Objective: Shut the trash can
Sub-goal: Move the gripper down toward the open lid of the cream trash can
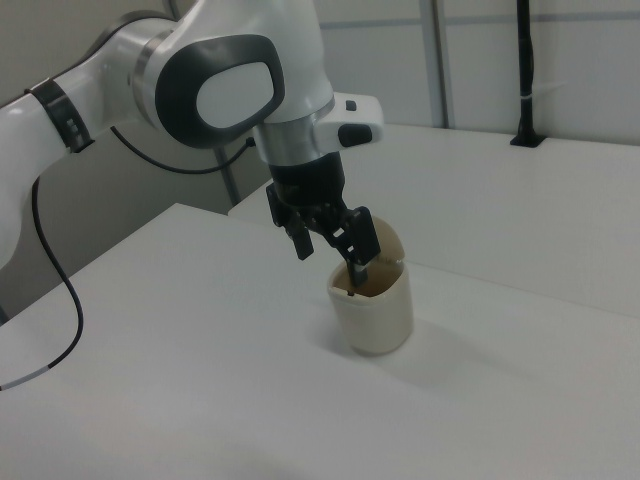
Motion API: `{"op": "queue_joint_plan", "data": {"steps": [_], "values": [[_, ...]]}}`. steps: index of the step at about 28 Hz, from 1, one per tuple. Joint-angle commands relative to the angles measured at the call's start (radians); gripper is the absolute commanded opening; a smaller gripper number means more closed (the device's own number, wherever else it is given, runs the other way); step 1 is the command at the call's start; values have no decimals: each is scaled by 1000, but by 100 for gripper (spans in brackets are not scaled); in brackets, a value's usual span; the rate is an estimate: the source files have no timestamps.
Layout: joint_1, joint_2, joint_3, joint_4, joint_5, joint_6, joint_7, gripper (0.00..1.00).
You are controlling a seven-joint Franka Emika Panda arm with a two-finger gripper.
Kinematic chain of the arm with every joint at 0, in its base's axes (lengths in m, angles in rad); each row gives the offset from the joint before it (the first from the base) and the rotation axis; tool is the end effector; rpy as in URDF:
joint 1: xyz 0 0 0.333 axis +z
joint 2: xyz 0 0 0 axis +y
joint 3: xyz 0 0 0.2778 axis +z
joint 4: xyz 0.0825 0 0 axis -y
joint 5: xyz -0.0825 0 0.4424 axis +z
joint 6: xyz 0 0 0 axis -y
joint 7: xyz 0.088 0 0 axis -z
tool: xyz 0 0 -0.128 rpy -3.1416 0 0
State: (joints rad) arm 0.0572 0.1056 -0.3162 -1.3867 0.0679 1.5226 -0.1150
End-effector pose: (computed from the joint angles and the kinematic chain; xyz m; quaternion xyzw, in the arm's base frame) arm 0.6199 -0.1450 0.5954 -0.9973 0.0686 -0.0206 0.0139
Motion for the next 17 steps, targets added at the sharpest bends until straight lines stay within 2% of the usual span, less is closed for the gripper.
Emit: {"op": "queue_joint_plan", "data": {"steps": [1, 6, 10, 17], "values": [[4, -9, -1, -15, 33, -12, -23, 100], [4, -6, -3, -17, 78, -10, -12, 100], [6, 2, 0, -18, 82, 4, -28, 100], [18, 49, 5, -23, 124, 119, -35, 100]]}}
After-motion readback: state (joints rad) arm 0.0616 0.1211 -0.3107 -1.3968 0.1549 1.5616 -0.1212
